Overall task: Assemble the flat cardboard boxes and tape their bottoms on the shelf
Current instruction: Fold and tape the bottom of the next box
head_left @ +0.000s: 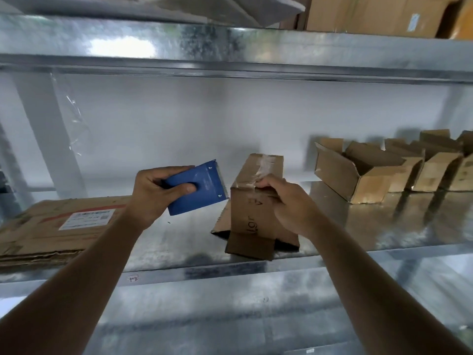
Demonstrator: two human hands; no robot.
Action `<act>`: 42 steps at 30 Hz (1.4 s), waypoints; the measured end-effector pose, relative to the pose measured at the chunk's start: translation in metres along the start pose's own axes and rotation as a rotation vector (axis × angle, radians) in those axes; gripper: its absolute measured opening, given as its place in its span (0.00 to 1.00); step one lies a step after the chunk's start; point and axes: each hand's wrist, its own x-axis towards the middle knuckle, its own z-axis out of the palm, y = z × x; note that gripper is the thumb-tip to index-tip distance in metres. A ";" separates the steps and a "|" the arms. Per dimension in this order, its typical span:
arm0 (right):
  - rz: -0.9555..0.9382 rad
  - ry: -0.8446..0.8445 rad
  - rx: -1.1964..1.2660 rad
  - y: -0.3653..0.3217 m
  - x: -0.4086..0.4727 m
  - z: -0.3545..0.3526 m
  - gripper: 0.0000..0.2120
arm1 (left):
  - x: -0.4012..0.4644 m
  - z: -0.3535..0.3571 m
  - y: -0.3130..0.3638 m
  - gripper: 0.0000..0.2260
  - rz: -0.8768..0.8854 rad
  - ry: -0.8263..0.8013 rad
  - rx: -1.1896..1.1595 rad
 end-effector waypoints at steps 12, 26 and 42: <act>-0.093 0.047 0.534 -0.039 -0.003 -0.025 0.16 | 0.012 0.033 0.029 0.21 -0.075 -0.074 -0.114; 0.073 0.160 0.686 -0.030 -0.005 -0.016 0.13 | 0.003 0.046 0.047 0.24 -0.099 -0.099 -0.045; 0.253 0.554 0.271 -0.032 -0.019 -0.042 0.13 | 0.024 0.022 0.058 0.19 -0.107 -0.166 0.171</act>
